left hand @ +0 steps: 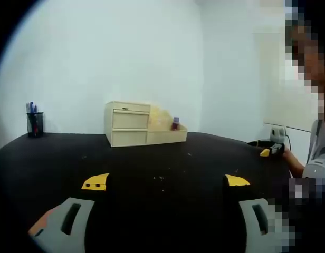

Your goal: Open the drawer, pick up the cosmetic bottles from the table one by one, place them into the drawer, release the gripper, close the drawer, and move the gripper away

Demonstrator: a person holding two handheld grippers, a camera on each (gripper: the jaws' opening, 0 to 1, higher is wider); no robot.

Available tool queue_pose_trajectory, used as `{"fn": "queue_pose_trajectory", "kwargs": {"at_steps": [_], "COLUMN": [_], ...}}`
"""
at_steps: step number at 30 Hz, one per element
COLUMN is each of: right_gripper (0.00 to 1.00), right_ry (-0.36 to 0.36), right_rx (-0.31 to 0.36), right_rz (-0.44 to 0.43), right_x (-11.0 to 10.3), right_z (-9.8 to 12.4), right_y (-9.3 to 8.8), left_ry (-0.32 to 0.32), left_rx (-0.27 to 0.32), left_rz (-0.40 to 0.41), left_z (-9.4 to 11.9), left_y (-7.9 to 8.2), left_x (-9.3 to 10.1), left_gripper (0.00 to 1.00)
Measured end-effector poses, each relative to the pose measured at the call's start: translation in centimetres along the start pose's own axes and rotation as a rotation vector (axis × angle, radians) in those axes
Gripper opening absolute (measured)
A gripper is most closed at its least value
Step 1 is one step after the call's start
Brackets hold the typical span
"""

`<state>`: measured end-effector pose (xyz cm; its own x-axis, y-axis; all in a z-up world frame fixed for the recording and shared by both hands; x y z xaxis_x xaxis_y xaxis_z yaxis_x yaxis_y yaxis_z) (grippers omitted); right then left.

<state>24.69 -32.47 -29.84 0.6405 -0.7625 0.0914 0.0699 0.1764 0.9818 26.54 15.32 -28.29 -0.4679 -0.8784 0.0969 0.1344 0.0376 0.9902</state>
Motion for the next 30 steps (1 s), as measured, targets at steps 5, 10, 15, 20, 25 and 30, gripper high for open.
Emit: {"fn": "queue_pose_trajectory", "kwargs": {"at_steps": [5,10,15,20,25,30], "right_gripper": [0.8,0.8,0.78,0.8,0.78,0.68], "right_ry": [0.0,0.003,0.004,-0.013,-0.062,-0.039], "right_rx": [0.002,-0.007,-0.043,-0.075,-0.1,-0.088], "right_rz": [0.0,0.008,0.034,0.008,-0.051,-0.029], "right_x": [0.0,-0.2,-0.3,0.1,0.9,-0.3], "right_z": [0.0,0.0,-0.3,-0.6,-0.7,-0.9], "right_y": [0.0,-0.1,-0.7,-1.2,-1.8,-1.6], "left_ry": [0.0,0.008,0.009,0.039,0.002,0.008], "left_rx": [-0.001,-0.027,-0.062,-0.127,-0.244,-0.186], "left_rz": [0.001,-0.019,-0.007,-0.051,-0.108,-0.124], "left_z": [0.0,-0.2,-0.6,-1.1,-1.6,-1.5], "left_y": [0.0,-0.5,-1.1,-2.2,-4.5,-4.4], "left_x": [-0.1,-0.1,-0.3,0.0,1.1,1.4], "left_gripper": [0.8,0.8,0.8,0.83,0.89,0.91]}}
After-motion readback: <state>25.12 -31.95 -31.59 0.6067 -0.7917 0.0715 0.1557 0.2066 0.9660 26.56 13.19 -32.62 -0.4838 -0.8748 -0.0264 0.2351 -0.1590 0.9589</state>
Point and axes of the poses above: the point that each gripper's makers call its tool centre point, and the gripper's own axes: z roughly backward along the fingers, x roughly to its right, y roughly out of its top, the point moved 2 cm from there along z, roughly backward along the fingers, and after that the axes turned 5 degrees about y, right-handed, at the moved point
